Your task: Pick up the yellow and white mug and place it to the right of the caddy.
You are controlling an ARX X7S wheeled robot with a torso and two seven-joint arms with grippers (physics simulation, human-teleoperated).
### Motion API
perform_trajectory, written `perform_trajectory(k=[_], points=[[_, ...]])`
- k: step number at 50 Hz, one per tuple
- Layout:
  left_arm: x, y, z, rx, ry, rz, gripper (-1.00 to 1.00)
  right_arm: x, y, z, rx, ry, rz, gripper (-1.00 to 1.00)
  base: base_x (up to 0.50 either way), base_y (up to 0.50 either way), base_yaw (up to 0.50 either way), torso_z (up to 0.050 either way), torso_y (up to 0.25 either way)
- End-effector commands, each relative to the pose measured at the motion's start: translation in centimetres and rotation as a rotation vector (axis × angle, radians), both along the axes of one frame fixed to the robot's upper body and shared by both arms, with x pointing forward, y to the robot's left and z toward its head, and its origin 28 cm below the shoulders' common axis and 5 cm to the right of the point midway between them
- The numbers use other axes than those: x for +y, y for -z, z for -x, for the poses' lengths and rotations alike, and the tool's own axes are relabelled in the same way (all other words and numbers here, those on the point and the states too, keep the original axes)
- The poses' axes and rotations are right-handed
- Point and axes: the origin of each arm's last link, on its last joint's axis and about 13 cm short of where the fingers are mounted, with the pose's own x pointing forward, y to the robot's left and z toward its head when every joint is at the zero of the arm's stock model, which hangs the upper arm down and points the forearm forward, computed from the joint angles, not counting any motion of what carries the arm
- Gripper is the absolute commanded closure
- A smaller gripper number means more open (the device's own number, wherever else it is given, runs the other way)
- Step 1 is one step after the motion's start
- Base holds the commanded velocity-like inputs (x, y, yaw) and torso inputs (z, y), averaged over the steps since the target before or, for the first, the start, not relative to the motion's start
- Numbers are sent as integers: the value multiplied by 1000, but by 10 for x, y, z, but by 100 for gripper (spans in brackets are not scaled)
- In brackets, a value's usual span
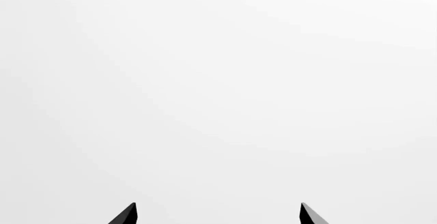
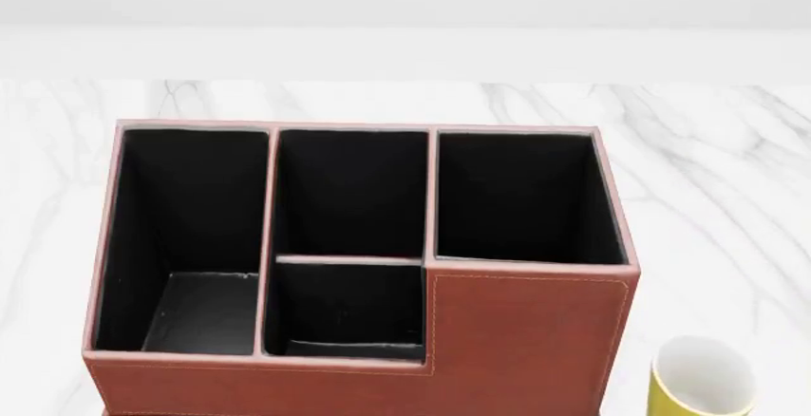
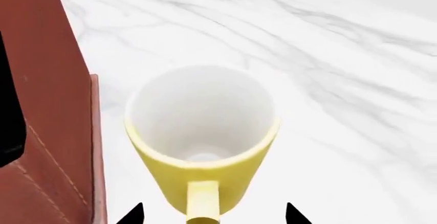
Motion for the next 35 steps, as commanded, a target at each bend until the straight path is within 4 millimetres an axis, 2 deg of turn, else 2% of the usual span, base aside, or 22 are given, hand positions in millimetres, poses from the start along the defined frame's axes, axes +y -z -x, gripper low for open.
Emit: perform_trajectory(k=[1, 22, 35], points=[[0, 0, 0, -1, 1, -1, -100, 0, -8, 4, -21, 7, 5, -100, 0, 0, 0, 0, 0], [1, -1, 1, -9, -1, 7, -100, 7, -43, 17, -126, -2, 32, -100, 0, 0, 0, 0, 0], [1, -2, 1, -10, 2, 9, -100, 5, -83, 29, -256, 16, 57, -100, 0, 0, 0, 0, 0]])
